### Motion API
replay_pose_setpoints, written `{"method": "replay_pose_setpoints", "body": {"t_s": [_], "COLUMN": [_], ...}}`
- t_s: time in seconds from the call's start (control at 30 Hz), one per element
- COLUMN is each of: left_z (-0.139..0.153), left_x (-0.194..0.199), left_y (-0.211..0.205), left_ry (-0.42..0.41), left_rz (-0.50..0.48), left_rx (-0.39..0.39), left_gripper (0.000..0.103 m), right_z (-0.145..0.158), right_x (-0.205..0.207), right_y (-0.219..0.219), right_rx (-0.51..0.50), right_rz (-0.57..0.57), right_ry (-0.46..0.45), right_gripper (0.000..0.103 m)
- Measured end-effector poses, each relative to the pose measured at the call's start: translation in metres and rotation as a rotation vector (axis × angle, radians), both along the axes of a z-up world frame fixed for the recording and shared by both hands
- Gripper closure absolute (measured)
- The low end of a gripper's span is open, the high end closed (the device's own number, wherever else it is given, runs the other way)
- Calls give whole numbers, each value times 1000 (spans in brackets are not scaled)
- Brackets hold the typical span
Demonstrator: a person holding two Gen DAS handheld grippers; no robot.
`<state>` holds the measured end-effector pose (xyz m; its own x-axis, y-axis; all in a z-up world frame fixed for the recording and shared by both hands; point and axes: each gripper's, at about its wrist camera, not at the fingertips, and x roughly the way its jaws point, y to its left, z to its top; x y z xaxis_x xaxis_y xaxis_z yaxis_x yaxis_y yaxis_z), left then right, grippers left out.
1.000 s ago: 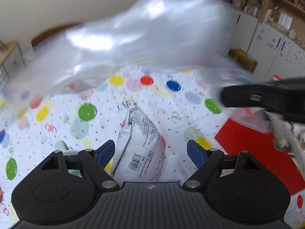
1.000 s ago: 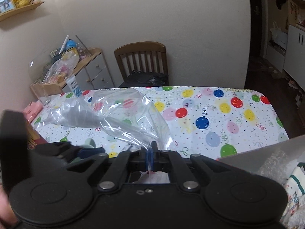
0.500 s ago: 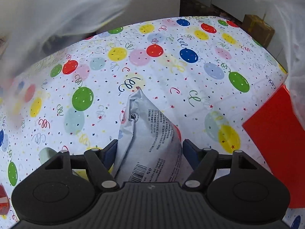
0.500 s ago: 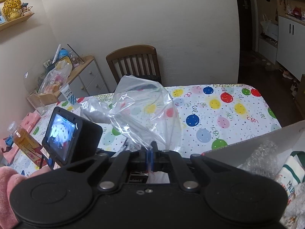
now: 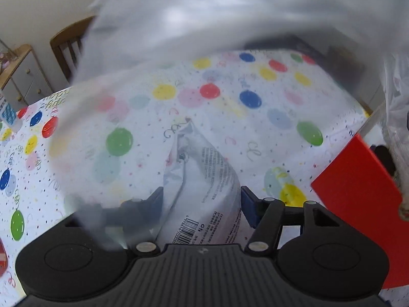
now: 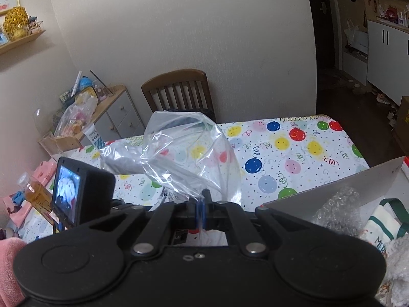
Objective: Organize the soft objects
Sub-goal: 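Carry the white pouch and clear bag over the red shoebox with both grippers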
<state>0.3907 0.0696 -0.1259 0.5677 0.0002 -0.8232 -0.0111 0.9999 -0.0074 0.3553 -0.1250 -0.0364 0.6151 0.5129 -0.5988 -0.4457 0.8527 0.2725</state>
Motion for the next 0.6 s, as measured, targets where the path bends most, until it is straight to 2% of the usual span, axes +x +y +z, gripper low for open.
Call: {"method": "replay_pose_setpoints", "body": {"t_s": [0.23, 0.33, 0.6], "left_z": [27, 42, 78], "left_x": [-23, -33, -59], "left_y": [0, -4, -23], "left_ry": [-47, -65, -92], "left_rz": [13, 9, -7], "left_rx": [-58, -58, -87], "left_gripper": [42, 42, 42], "right_z": [18, 25, 35], "right_x": [-12, -17, -25], "right_y": [-15, -25, -71], "right_rx": [28, 28, 7], "right_rz": [14, 16, -20], "right_ry": [-33, -52, -72], "right_gripper": [102, 102, 102]}}
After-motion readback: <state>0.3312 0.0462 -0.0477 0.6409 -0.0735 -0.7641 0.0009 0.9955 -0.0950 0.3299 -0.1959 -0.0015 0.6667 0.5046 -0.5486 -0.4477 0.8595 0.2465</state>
